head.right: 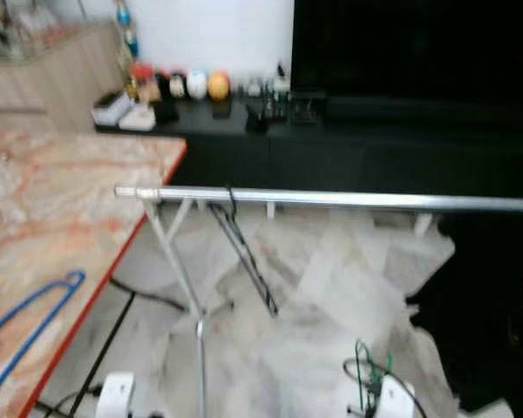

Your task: Hang hanger

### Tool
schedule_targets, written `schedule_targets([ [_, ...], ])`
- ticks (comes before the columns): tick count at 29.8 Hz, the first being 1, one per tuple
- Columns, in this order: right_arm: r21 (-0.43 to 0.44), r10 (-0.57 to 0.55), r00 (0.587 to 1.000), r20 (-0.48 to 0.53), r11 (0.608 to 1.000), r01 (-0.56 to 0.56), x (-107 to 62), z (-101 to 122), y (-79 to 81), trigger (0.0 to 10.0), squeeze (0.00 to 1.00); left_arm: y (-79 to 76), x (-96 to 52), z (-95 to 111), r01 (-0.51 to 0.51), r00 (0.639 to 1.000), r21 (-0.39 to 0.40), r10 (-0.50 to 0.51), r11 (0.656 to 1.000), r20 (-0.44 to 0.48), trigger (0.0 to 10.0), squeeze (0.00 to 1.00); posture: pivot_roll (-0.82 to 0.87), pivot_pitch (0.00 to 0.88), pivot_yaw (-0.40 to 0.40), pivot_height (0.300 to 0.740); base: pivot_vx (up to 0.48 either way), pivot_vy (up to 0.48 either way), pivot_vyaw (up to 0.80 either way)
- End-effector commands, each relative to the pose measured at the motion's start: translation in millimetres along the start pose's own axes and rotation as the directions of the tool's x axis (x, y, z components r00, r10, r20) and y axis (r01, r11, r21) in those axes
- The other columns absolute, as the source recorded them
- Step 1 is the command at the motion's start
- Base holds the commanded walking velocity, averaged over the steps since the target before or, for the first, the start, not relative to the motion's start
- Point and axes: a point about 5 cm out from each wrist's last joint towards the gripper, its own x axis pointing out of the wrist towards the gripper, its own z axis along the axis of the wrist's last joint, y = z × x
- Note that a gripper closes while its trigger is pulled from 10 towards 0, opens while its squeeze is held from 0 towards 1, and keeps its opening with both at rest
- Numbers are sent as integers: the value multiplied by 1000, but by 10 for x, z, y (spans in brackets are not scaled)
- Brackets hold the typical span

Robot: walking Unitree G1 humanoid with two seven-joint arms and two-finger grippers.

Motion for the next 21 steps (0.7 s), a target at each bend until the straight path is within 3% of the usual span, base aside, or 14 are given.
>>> schedule_targets([
  [1,3,17,1000,14,1000,-17,9,24,107,10000,0,103,-22,-72,-38,999,-4,38,999,-27,10000,0,17,0,33,740,0,0,0],
  [13,-36,-40,976,216,998,49,53,500,103,10000,0,98,-20,-61,-39,999,8,40,999,-21,10000,0,10,0,36,740,0,0,0],
  [16,-62,-34,958,284,997,53,48,632,133,10000,0,119,-25,-68,-45,999,10,45,999,-21,10000,0,12,0,35,740,0,0,0],
  [21,-86,-19,893,450,994,64,-1,901,202,10000,0,143,-33,-88,-50,998,13,50,999,-23,10000,0,21,0,29,740,0,0,0],
])
